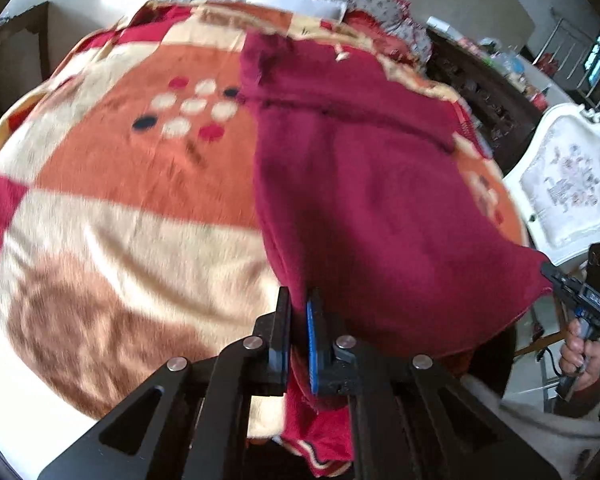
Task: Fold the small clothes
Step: 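Lift the held hem end and fold it over toward the collar with both tools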
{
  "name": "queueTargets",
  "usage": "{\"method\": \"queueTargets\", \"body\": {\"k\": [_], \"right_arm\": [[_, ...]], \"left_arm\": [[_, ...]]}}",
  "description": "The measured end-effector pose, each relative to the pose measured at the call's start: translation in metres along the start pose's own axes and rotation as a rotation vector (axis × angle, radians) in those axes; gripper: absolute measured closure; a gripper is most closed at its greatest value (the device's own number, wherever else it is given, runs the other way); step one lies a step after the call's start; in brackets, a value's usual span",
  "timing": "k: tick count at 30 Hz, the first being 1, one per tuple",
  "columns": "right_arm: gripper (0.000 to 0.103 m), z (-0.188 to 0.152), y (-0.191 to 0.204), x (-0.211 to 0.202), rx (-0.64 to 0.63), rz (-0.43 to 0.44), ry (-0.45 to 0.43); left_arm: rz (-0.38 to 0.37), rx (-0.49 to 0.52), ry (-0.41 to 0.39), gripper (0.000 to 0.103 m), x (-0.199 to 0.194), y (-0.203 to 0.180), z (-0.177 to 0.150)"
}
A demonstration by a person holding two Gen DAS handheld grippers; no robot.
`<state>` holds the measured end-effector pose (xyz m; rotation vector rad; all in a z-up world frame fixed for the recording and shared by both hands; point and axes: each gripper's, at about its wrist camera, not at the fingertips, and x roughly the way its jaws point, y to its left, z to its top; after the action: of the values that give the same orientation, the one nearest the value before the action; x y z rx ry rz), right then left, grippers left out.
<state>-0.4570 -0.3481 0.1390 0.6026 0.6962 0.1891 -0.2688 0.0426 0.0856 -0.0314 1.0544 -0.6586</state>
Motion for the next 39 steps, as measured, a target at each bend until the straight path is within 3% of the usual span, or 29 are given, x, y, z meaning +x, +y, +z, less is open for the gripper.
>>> {"method": "queueTargets", "body": {"k": [6,11,17,25,39], "right_arm": [[0.094,0.065,0.011,0.018,-0.063,0.009,-0.085],[0.094,0.104,0.006,0.046,-0.053,0.013,-0.095],[0.094,0.122,0.005,0.063,-0.072,-0.029,-0.094],[0.094,0.138,0.007,0.071,-0.105,-0.101,-0.098],[0.094,0.147,0.005,0.08,-0.109,-0.148,-0.097]], "left_arm": [[-0.023,0.007,-0.096,0.097,-0.015,0.0,0.048],[-0.014,0.0,-0.155,0.097,-0.01,0.002,0.087],[0.068,0.002,-0.165,0.097,0.013,0.006,0.12],[0.124,0.027,-0.169,0.097,0.037,0.003,0.141],[0.132,0.037,-0.164,0.097,0.053,0.003,0.153]]}}
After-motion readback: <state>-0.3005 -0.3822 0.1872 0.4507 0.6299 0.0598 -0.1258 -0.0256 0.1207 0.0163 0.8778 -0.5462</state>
